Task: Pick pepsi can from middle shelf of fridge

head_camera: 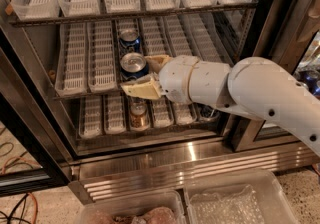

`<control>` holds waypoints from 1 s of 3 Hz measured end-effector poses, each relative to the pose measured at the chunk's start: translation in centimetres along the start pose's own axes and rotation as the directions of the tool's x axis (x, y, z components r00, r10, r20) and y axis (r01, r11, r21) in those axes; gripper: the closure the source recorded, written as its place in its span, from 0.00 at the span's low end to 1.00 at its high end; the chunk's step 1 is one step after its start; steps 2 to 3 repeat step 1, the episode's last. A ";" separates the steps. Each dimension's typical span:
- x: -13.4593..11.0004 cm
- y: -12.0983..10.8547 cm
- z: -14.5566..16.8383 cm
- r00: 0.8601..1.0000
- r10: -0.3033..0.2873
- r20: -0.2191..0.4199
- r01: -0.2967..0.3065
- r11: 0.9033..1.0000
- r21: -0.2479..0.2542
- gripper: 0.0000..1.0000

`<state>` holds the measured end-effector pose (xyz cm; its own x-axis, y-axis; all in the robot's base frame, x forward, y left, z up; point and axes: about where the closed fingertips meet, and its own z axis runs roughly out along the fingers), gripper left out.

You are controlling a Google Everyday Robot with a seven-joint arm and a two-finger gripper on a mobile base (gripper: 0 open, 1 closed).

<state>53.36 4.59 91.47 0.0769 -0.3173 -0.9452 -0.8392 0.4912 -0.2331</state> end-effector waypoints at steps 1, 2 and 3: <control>0.0 0.5 -0.3 1.000 0.000 -0.003 0.000 1.000 -0.030 1.00; 0.0 0.5 -0.3 1.000 0.000 -0.003 0.000 1.000 -0.030 1.00; 0.0 0.5 -0.3 1.000 0.000 -0.003 0.000 1.000 -0.030 1.00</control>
Offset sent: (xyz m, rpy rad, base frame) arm 0.0000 0.0000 0.0000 0.0000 0.0000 0.0000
